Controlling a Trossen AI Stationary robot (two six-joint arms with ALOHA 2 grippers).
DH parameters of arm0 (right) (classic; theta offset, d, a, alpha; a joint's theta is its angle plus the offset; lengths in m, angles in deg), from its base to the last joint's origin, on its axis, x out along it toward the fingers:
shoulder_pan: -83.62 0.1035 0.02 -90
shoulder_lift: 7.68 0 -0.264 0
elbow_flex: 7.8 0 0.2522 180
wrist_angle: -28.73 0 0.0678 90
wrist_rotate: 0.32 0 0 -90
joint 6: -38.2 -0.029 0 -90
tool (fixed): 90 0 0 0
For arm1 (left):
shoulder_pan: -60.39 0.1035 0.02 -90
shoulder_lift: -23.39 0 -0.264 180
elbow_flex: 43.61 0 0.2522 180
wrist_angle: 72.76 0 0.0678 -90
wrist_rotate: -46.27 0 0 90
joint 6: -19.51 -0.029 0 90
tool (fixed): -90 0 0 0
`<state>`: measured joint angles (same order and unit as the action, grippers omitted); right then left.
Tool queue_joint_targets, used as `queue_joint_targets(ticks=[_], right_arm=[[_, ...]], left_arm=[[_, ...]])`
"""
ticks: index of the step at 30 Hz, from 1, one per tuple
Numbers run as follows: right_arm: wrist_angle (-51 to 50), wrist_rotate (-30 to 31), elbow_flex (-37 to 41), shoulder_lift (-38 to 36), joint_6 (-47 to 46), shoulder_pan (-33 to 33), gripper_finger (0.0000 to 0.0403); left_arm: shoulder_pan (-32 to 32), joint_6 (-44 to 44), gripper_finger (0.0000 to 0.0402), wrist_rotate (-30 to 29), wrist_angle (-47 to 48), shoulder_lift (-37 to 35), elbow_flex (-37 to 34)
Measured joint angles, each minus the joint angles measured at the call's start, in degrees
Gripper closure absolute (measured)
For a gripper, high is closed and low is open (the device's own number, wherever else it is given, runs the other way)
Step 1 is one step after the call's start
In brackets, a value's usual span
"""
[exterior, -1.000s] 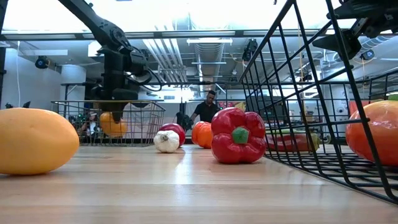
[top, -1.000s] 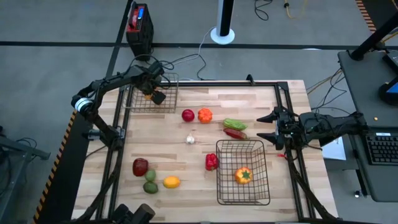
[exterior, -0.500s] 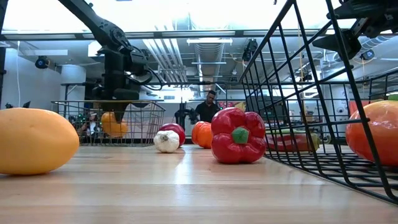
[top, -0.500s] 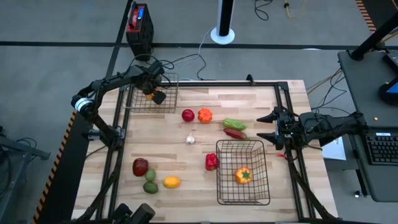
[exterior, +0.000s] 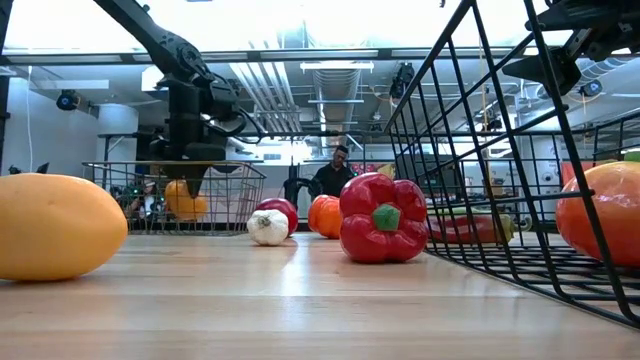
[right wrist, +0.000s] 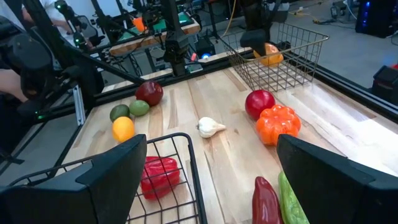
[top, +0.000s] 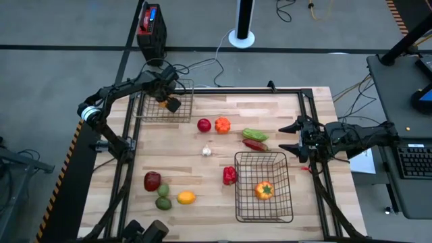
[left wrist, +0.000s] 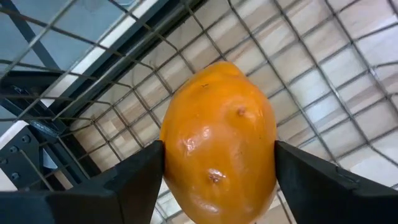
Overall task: Sort produce into baskets
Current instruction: Put the yellow potato into the gold wire basket
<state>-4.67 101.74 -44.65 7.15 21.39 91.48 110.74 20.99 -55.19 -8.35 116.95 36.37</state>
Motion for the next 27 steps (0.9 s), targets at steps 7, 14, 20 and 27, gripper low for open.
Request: queue_joint_targets(ticks=[7, 14, 20, 27], right_arm=[[-0.01, 0.00, 0.00, 0.00, 0.06, -0.02, 0.0051], [-0.04, 0.00, 0.00, 0.00, 0.08, 0.00, 0.0051], [-0.09, 0.00, 0.00, 0.00, 0.08, 0.00, 0.0051], [-0.09, 0.00, 0.00, 0.00, 0.31, 0.00, 0.0051]], left_arm=[[0.01, 1.48, 0.0128, 0.00, -1.12, 0.00, 0.00], [0.00, 2.08, 0.0128, 0.00, -1.22, 0.00, -0.01], [0.00, 2.32, 0.0128, 0.01, -1.47, 0.00, -0.02], [0.00, 2.44, 0.0128, 0.02, -1.83, 0.00, -0.04]])
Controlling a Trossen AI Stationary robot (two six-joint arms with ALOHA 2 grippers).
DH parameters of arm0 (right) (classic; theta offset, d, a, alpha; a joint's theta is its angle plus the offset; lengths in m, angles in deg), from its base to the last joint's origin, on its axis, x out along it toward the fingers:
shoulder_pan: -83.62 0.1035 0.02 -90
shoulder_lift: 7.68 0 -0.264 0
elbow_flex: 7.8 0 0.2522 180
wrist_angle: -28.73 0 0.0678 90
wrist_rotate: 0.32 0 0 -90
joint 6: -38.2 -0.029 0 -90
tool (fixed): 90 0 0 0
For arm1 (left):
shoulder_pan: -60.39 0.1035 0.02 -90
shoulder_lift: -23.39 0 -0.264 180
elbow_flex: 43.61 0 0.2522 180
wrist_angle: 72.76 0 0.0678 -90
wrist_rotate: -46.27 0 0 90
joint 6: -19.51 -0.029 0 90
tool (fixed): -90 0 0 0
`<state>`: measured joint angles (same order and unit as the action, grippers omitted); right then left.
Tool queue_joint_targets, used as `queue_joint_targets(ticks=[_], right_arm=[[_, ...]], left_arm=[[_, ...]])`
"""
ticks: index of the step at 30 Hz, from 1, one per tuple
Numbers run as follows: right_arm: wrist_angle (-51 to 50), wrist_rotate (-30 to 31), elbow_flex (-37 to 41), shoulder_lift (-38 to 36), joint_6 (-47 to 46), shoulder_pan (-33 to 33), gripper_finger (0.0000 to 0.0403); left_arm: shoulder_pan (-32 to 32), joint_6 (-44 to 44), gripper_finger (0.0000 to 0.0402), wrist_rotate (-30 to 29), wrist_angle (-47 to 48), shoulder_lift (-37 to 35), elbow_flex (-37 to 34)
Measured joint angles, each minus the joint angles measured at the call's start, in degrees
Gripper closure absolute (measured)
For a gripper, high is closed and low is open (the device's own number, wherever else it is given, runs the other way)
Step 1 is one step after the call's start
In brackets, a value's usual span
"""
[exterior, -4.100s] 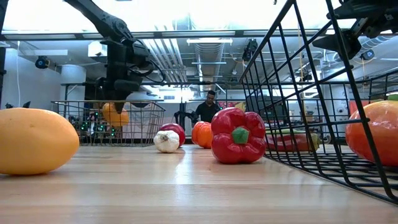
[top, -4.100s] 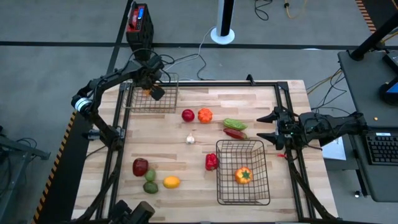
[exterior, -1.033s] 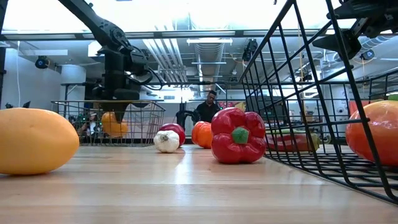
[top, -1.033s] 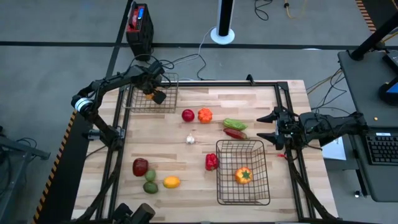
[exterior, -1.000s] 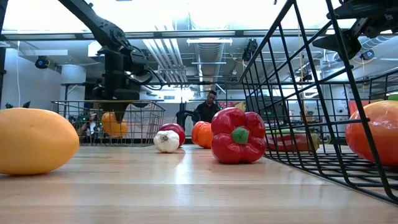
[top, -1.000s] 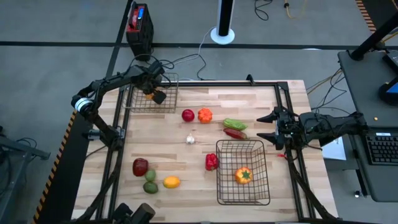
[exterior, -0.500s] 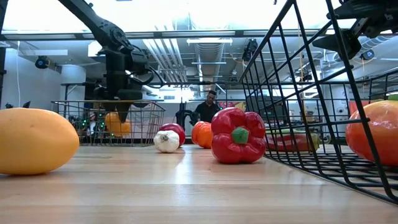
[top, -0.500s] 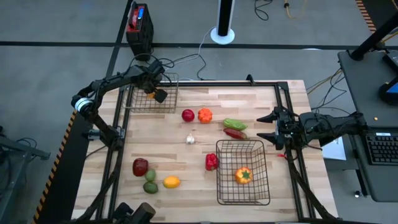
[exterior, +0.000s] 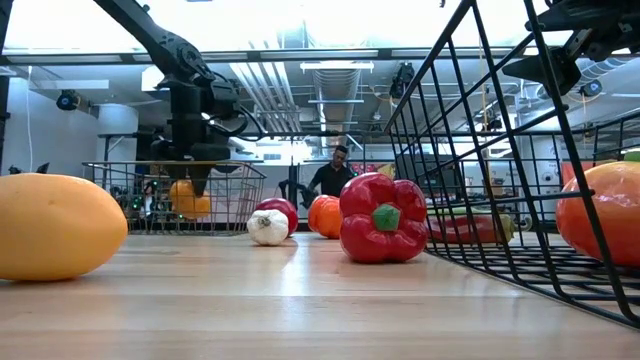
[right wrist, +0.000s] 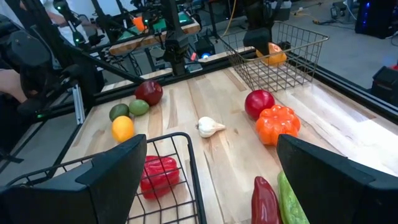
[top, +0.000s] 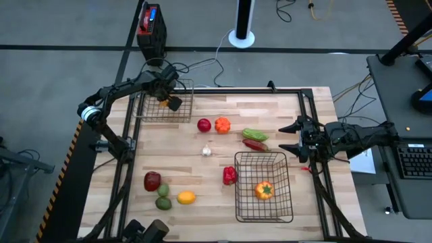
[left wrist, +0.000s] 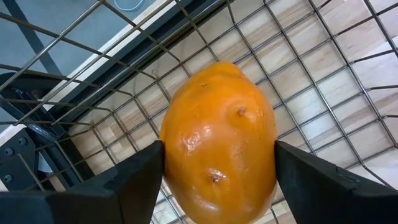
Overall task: Sort produce into baskets
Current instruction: Put the yellow potato into the gold wire basket, then put the green cucumber into the gold wire basket
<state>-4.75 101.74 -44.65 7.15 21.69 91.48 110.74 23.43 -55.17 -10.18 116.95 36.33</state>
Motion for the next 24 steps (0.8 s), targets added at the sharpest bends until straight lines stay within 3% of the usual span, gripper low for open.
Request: queue_joint_targets(ticks=[9, 18, 24], right_arm=[[-0.03, 0.00, 0.00, -0.01, 0.02, -0.01, 0.0051], [-0.35, 0.00, -0.02, 0.00, 0.02, -0.02, 0.0051], [-0.37, 0.00, 0.00, 0.00, 0.02, 0.00, 0.0051]], left_arm=[[0.00, 0.07, 0.0127, 0.01, 0.00, 0.00, 0.00], [0.00, 0.07, 0.0088, 0.02, 0.00, 0.00, 0.00], [0.00, 0.07, 0.0082, 0.02, 0.00, 0.00, 0.00]])
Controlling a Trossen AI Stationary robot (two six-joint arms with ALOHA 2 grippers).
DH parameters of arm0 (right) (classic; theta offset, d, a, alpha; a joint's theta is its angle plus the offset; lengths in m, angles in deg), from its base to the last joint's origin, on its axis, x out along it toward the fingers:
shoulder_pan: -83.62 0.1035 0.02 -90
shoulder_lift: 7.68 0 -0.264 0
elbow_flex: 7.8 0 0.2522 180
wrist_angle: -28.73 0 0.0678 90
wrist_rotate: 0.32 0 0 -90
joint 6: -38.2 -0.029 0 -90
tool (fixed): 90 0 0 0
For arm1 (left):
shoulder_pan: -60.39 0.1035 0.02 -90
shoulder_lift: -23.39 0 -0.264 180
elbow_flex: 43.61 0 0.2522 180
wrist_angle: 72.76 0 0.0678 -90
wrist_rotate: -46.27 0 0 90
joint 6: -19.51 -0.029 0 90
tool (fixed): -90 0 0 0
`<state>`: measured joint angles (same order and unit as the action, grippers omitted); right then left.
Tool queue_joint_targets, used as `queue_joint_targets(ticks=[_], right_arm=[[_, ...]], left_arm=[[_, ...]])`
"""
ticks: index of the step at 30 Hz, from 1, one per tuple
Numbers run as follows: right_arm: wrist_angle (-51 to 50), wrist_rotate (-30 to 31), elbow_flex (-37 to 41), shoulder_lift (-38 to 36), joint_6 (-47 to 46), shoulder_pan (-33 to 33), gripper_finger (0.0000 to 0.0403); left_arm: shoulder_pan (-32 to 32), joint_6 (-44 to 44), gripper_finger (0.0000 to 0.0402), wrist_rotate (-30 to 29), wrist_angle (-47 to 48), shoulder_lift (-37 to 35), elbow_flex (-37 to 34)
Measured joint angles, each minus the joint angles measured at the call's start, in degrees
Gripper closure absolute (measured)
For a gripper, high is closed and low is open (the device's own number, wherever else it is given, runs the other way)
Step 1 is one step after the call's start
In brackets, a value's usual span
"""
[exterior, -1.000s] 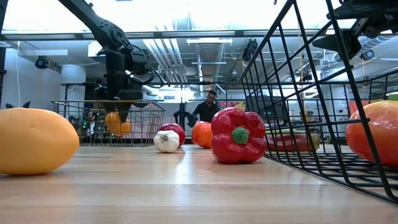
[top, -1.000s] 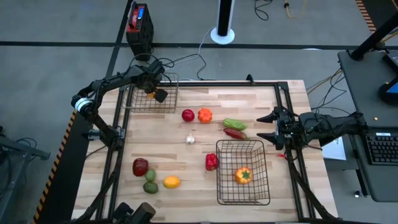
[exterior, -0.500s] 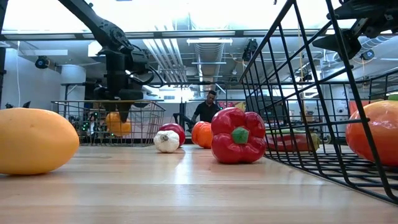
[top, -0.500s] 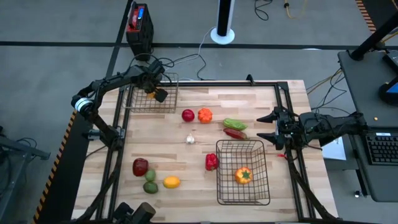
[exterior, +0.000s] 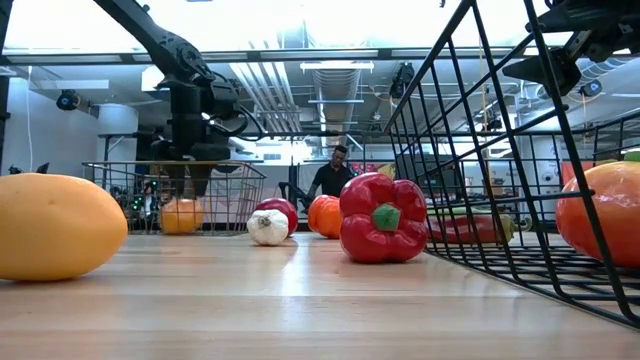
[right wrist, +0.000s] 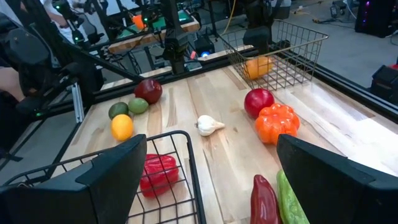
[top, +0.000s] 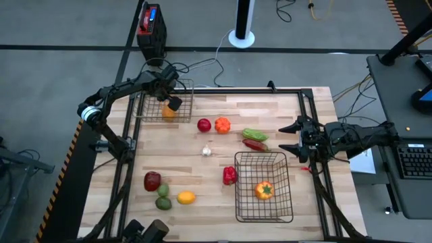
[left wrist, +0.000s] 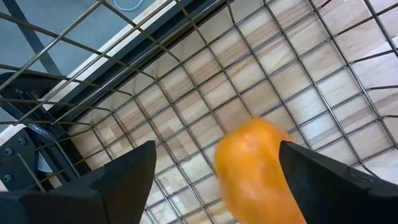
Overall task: Sort produce into baskets
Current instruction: Put the green cucumber into the gold wire basket
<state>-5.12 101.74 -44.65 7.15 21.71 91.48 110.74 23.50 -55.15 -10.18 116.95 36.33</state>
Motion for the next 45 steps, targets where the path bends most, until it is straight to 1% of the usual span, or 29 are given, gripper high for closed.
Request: queue_joint_targets(ticks=[13, 18, 20, 25, 28, 35, 41, 45], right_arm=[[-0.26, 0.00, -0.01, 0.00, -0.61, -0.01, 0.0051], [-0.24, 0.11, 0.00, -0.02, -4.04, -0.02, 0.0051], [-0.24, 1.28, -0.01, 0.00, -5.65, 0.00, 0.0051], [0.26, 6.12, 0.00, 0.30, -8.23, 0.00, 0.0051], [2.04, 9.00, -0.01, 1.08, -8.40, 0.00, 0.0051], [5.62, 17.62, -0.02, 4.58, -6.96, 0.00, 0.0051], [8.11, 22.65, -0.02, 8.66, -7.18, -0.02, 0.0051], [9.09, 23.59, -0.02, 9.66, -5.97, -0.02, 0.0051]], left_arm=[[-0.07, -0.05, 0.0082, -0.02, -0.40, -0.45, 0.00], [-1.74, -0.29, 0.0082, -0.74, -2.50, -5.37, 0.03], [-3.08, -0.43, 0.0082, -0.81, -3.64, -8.02, -0.30], [-8.37, -0.55, 0.0082, -0.81, -7.54, -15.55, -1.90], [-12.94, -1.44, 0.0082, -1.20, -11.63, -20.45, -4.60], [-23.43, -1.81, 0.0082, -7.67, -19.18, -31.01, -12.13], [-30.86, -1.35, 0.0082, -9.01, -26.69, -38.64, -19.65], [-33.95, 1.38, 0.0082, -9.02, -31.82, -41.89, -22.53]])
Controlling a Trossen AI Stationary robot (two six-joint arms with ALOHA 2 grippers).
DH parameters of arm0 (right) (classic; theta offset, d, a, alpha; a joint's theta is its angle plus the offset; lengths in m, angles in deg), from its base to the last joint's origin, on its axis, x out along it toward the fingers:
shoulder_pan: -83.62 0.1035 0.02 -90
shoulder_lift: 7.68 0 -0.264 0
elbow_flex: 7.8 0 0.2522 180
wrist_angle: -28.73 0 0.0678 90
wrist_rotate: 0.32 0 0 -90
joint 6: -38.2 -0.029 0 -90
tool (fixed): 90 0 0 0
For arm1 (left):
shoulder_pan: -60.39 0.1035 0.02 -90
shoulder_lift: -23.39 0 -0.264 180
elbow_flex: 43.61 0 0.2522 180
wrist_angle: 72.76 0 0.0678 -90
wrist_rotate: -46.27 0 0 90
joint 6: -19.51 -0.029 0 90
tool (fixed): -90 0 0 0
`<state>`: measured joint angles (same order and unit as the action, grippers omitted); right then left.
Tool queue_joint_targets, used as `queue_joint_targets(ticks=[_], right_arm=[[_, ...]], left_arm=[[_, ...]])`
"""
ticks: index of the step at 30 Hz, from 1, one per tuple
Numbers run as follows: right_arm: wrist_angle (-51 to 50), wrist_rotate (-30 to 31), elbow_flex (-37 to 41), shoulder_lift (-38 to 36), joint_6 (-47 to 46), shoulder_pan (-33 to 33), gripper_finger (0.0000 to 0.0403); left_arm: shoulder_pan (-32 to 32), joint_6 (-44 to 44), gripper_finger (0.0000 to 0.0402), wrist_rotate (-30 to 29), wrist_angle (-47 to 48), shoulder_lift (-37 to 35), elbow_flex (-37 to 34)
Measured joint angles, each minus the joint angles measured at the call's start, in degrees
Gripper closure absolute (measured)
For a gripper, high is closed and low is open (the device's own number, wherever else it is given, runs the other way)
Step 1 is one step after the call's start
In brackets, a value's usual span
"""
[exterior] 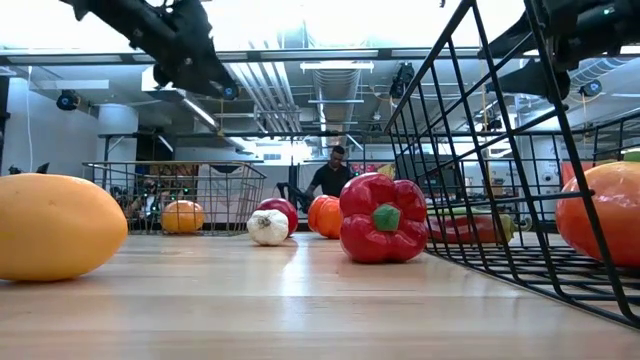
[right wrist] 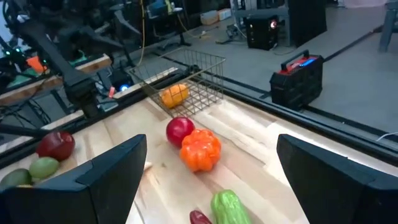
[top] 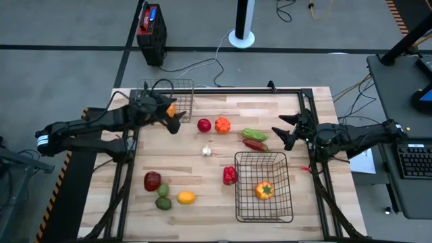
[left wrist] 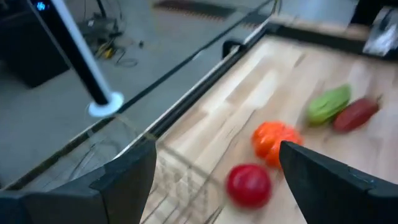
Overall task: Sort produce into baskets
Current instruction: Put the green cucumber into the gold wire basket
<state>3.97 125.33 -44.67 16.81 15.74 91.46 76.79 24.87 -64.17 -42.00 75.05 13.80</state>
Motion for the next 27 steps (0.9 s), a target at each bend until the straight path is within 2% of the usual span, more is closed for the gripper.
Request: queue_joint_targets(ticks=[8, 11, 16, 19, 23, 27], right_arm=[[1.58, 0.52, 0.00, 0.00, 0.93, 0.00, 0.0051], [3.89, 1.68, 0.00, 0.00, 4.00, 0.00, 0.0051], [7.65, 8.31, 0.00, 0.71, 9.21, -0.48, 0.0051], [10.08, 8.03, -0.07, 0.94, 13.15, -1.97, 0.0051], [10.62, 7.91, -1.49, 0.96, 17.97, -4.38, 0.0051], [12.73, 8.02, -2.10, 0.92, 21.82, -6.59, 0.0051]], left_arm=[[-1.64, -0.35, 0.0082, -0.06, -3.08, -0.60, 1.65], [-1.61, -1.52, 0.0082, -0.05, -4.26, -0.51, 1.63], [-1.59, -11.09, 0.0082, -0.05, -14.29, -0.32, 1.63], [-1.57, -17.01, 0.0082, -0.06, -19.22, -0.38, 1.63], [-0.99, -23.62, 0.0082, -0.06, -20.77, -0.32, 1.63], [-0.83, -25.64, 0.0082, -0.06, -20.48, 0.45, 1.63]])
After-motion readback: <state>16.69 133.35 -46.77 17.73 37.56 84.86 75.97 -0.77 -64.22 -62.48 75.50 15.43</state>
